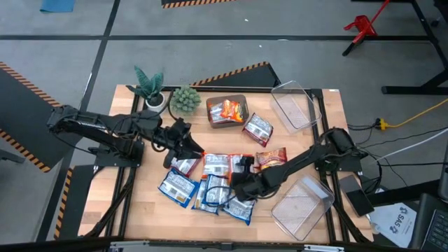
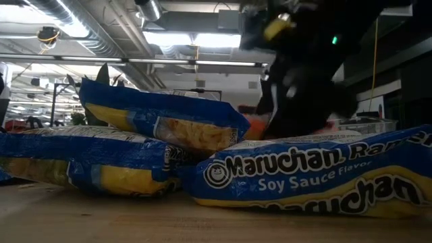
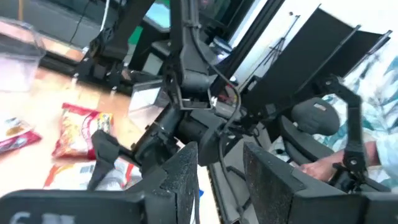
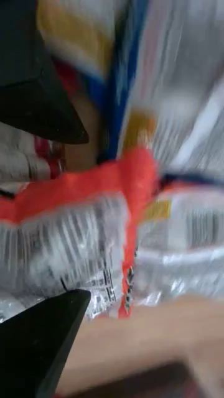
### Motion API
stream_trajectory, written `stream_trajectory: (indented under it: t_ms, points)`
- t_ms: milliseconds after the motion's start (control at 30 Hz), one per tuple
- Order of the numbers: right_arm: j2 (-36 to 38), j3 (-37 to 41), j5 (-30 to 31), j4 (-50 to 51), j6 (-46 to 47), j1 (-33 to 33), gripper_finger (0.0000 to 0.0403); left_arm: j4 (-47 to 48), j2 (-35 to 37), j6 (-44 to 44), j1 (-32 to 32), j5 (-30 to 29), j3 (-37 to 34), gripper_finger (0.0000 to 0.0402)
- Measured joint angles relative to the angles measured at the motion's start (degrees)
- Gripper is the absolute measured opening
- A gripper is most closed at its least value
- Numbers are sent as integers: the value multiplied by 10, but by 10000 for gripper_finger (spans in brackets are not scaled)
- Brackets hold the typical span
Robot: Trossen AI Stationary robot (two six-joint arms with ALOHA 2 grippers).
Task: Sort Maruchan noodles
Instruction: Put the orange noodle pack into the black bin
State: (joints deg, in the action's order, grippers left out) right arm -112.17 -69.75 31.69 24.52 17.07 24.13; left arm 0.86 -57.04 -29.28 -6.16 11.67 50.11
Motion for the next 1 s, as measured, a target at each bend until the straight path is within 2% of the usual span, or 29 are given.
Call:
stream_trajectory:
  t_ms: [133, 233, 367, 600, 633, 800, 900, 1000]
  points:
    - [-13, 0, 50, 13, 64, -11, 382, 7, 0, 0, -5, -22, 0, 124]
    - [-14, -18, 48, 45, 87, -19, 342, 11, 0, 0, -6, -26, 0, 124]
    - [-13, -39, 37, 91, 96, -25, 247, 11, 0, 0, -6, -32, 0, 124]
    - [-13, -77, -7, 164, 98, -33, 36, 12, 0, 0, -6, -63, 0, 124]
    - [-13, -83, -11, 172, 97, -33, 20, 11, 0, 0, -6, -64, 0, 124]
    - [-13, -143, -20, 225, 99, -32, 25, 12, 0, 0, -6, -65, 0, 124]
    - [-12, -205, -21, 283, 97, -32, 7, 12, 0, 0, -6, -71, 0, 124]
    - [-12, -282, -43, 333, 97, -37, 7, 12, 0, 17, -6, -82, 0, 124]
